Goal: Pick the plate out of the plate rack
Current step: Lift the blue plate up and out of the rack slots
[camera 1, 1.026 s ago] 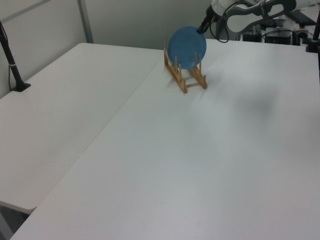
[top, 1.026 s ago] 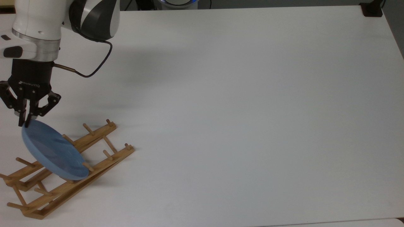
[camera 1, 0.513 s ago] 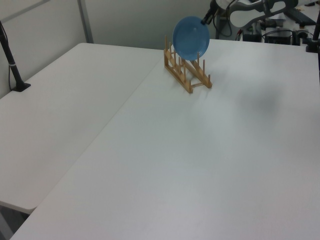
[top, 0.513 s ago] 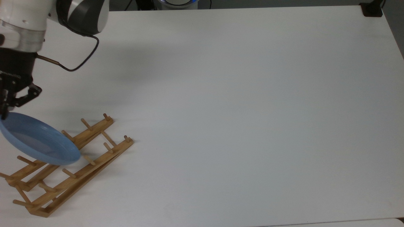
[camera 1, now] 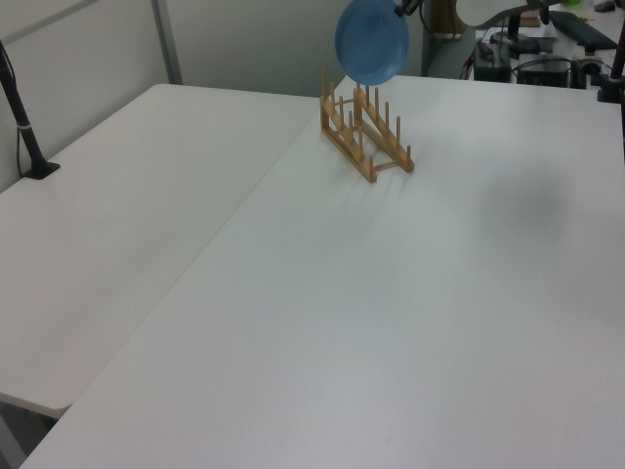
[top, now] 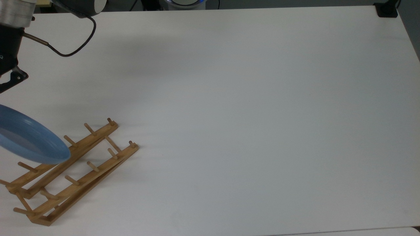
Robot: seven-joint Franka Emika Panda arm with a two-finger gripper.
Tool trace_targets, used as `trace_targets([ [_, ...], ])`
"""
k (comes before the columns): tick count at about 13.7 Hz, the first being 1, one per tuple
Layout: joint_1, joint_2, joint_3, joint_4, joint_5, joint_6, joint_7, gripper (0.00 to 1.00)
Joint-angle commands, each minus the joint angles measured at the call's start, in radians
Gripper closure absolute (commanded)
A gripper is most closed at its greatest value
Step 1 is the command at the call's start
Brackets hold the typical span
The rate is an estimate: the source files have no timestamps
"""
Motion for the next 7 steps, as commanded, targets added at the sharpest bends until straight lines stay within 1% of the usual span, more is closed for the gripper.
trace_targets([
  [1, 0.017, -0.03, 0.017, -0.014, 0.08, -0.033, 0.143, 1.0],
  [3, 0.02, -0.041, 0.076, -0.017, 0.134, -0.131, 0.165, 1.0],
  [4, 0.022, -0.06, 0.101, -0.021, 0.163, -0.225, 0.164, 1.0],
  [5, 0.022, -0.07, 0.116, -0.021, 0.183, -0.342, 0.162, 1.0],
  [7, 0.022, -0.084, 0.143, -0.021, 0.224, -0.472, 0.148, 1.0],
])
